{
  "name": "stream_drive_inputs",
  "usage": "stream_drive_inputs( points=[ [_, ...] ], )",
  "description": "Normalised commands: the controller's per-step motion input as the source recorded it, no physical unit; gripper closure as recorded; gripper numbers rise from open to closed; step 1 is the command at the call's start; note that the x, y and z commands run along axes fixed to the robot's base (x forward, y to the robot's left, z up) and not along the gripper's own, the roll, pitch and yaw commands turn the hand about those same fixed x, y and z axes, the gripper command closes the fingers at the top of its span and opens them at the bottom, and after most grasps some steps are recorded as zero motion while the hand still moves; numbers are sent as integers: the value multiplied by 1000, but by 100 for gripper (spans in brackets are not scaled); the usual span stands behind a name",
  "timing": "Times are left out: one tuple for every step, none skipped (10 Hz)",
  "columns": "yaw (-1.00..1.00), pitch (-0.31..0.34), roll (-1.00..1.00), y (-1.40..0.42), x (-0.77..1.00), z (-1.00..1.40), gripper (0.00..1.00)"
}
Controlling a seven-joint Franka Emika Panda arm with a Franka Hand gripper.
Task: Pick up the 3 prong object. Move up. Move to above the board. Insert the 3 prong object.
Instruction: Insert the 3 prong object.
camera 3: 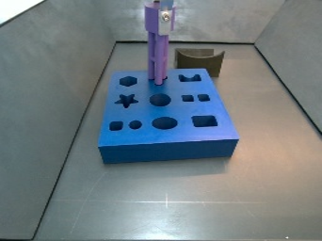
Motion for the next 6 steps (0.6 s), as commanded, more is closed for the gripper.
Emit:
stream_drive_inputs(
  points=[
    [-343, 0, -91, 77, 337, -311, 100],
    [-494, 0, -86, 83, 246, -360, 100],
    [-483, 0, -29, 57, 171, -429, 100],
    [-394, 0, 0, 43, 120, -486, 100],
    [-300, 0, 0, 20, 51, -383, 100],
    [-217, 0, 17, 0, 0, -337, 100]
  ],
)
